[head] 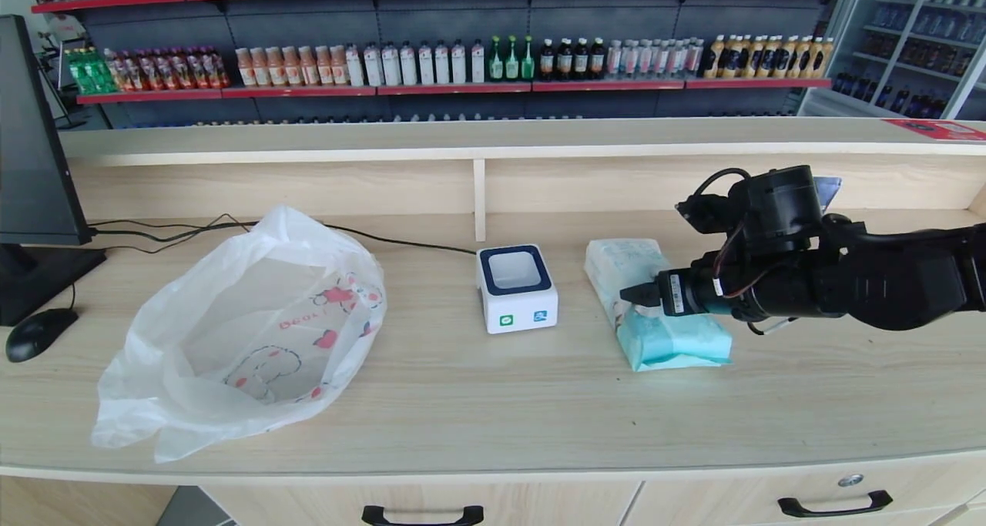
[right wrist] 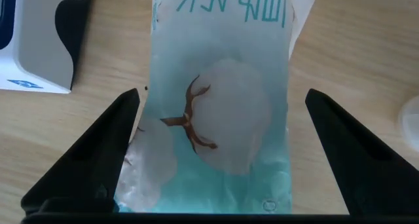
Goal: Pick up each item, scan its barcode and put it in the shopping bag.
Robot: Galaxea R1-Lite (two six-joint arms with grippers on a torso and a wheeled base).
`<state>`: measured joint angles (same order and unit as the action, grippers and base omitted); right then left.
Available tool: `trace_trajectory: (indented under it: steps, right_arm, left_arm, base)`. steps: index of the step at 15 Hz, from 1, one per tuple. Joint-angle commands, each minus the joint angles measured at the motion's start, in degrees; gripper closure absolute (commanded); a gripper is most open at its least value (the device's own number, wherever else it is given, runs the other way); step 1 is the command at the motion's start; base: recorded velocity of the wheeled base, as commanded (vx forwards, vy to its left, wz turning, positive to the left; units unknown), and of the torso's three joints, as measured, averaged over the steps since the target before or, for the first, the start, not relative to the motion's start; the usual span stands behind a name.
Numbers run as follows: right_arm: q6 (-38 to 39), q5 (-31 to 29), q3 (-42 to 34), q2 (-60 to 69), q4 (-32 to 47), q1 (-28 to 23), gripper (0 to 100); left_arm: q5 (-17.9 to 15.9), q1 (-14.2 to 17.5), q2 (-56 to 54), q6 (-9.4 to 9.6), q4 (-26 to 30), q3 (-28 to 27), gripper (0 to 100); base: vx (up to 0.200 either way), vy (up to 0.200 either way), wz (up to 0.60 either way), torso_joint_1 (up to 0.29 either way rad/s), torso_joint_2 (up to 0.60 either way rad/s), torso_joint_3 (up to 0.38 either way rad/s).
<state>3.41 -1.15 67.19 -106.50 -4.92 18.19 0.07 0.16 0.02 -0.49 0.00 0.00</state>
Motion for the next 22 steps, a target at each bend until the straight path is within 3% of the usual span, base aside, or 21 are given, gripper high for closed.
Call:
trace_trajectory:
  steps: [1,12,19,22]
  right_arm:
    - [-0.07,-1.32,2.33,-1.96,0.0,0.18,0]
    - [-2.97,-1.75,2.77,-4.68,-0.44,0.44,0]
    - [-3.06,-9.58,3.03,-5.83,-0.08,2.11,0]
    - [-2.97,-10.28,3.82,-5.92,0.18,2.64,0]
  left_arm:
    - [0.01,0.02,-0.02,0.05,0.0,0.0,0]
    - [0.01,0.02,-0.02,-0.04,0.0,0.0,0]
    - [0.01,0.02,-0.02,-0.04,0.0,0.0,0]
    - [0.01,0.02,-0.02,-0.04,-0.09,0.0,0]
  base:
    - [0.0,0.0,0.0,0.0,0.0,0.0]
    - [0.0,0.0,0.0,0.0,0.0,0.0]
    - [0.0,0.0,0.0,0.0,0.0,0.0]
    - [0.0,0.0,0.0,0.0,0.0,0.0]
